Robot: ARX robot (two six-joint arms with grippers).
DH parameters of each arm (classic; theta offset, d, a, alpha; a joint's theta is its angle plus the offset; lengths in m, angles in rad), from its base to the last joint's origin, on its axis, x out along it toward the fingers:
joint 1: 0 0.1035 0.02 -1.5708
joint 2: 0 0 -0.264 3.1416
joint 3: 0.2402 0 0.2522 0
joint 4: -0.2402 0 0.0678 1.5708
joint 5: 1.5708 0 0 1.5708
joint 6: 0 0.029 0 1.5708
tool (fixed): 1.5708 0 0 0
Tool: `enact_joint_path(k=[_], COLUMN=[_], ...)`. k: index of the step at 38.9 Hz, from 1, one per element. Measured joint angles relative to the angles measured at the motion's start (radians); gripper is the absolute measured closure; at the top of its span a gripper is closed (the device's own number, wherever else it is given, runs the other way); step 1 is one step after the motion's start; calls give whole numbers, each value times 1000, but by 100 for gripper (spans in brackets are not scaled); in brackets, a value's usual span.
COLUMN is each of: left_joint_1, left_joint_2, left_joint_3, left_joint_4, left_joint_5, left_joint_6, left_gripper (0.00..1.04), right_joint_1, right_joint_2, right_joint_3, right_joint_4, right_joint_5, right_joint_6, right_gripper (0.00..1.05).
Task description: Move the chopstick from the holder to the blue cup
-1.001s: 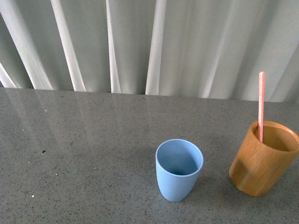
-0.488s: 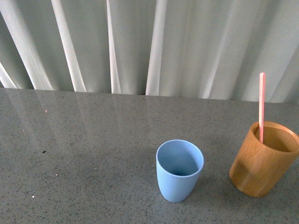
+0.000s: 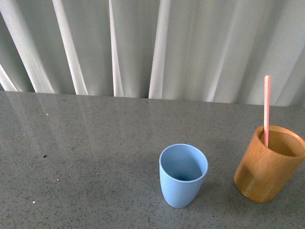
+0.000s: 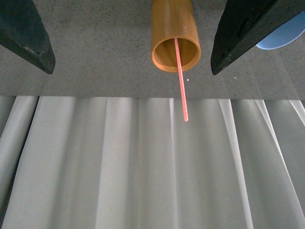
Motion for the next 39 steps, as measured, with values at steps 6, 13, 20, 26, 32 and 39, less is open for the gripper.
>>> enact_joint_path(k=[6, 13, 20, 26, 32, 39], left_joint_1=[0, 0, 0, 0, 0, 0], left_joint_2=[-101, -185, -246, -292, -343, -379], left_joint_3=[0, 0, 0, 0, 0, 0], left_joint_4=[-95, -174, -233, -279, -330, -366], left_joint_5=[0, 0, 0, 0, 0, 0], left_joint_6=[0, 0, 0, 0, 0, 0], left_gripper=[101, 101, 101, 101, 101, 101], right_joint_1=[0, 0, 0, 0, 0, 0], right_joint_2=[0, 0, 0, 0, 0, 0], right_joint_3=[0, 0, 0, 0, 0, 0], right_joint_4=[0, 0, 0, 0, 0, 0], right_joint_5=[0, 0, 0, 0, 0, 0], right_joint_6=[0, 0, 0, 0, 0, 0], right_gripper=[10, 10, 10, 10, 10, 10])
